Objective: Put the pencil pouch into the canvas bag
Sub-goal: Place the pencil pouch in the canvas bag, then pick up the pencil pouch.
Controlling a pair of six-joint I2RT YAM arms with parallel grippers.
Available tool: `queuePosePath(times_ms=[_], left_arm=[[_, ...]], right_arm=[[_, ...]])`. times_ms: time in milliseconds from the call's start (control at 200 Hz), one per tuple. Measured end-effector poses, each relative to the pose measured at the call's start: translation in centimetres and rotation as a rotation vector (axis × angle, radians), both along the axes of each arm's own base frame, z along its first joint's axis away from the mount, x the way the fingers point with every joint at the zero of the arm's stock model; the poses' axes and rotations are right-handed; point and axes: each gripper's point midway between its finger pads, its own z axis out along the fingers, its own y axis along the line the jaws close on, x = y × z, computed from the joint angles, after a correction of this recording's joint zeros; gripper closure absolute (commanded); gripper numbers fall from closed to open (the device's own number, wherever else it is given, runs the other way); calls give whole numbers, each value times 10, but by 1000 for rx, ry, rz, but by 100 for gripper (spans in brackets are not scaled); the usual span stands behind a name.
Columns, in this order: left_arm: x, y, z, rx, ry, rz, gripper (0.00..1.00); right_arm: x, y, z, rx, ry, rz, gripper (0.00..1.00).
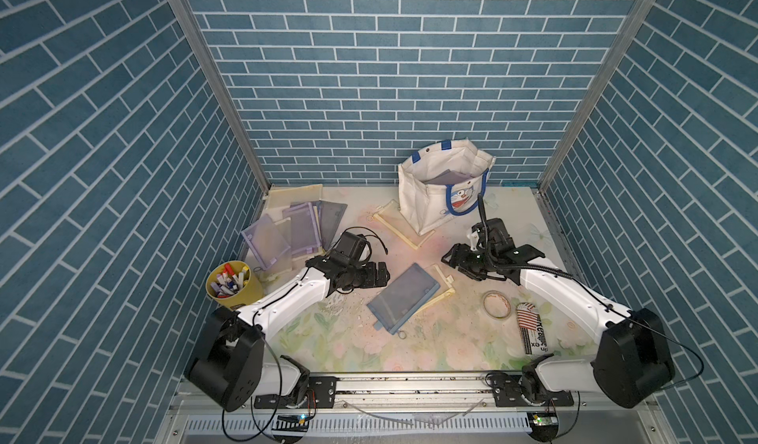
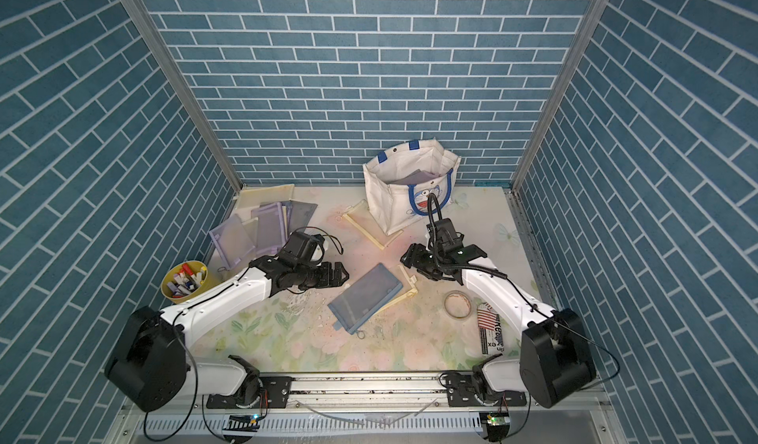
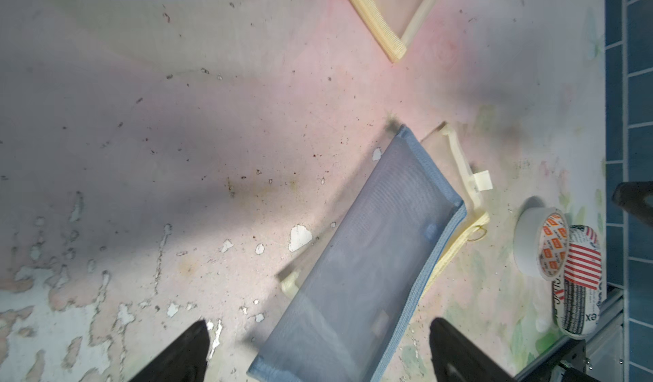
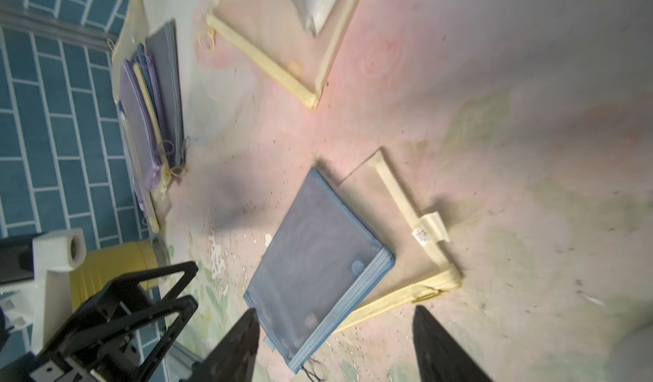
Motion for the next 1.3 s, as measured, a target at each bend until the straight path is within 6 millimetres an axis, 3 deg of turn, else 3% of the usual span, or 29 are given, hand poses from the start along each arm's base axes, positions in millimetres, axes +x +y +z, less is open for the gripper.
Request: queuePosePath(times_ms=[200,385,640,785,930,1300], left_arm=[[0,-5,-31,10,47,-29,8],[-5,-9,-45,-23,66,-30,12],[-8,-19,-48,-56,63,-26,19],[-18,-35,-52,-60,72,-59,22],[-28,-52,-57,-58,78,-89,31],[-53,-72,-61,-60,100,-107,46]], right_arm=[[-10,28,-43,82,90,60,33],[-17,35,-70,102,156,73,35],[-22,36,-79,98,189,85,36],[-25,35,-83,87,204,92,37],[-28,35,-91,85,228,97,37],[-15,52,-86,165,177,134,39]])
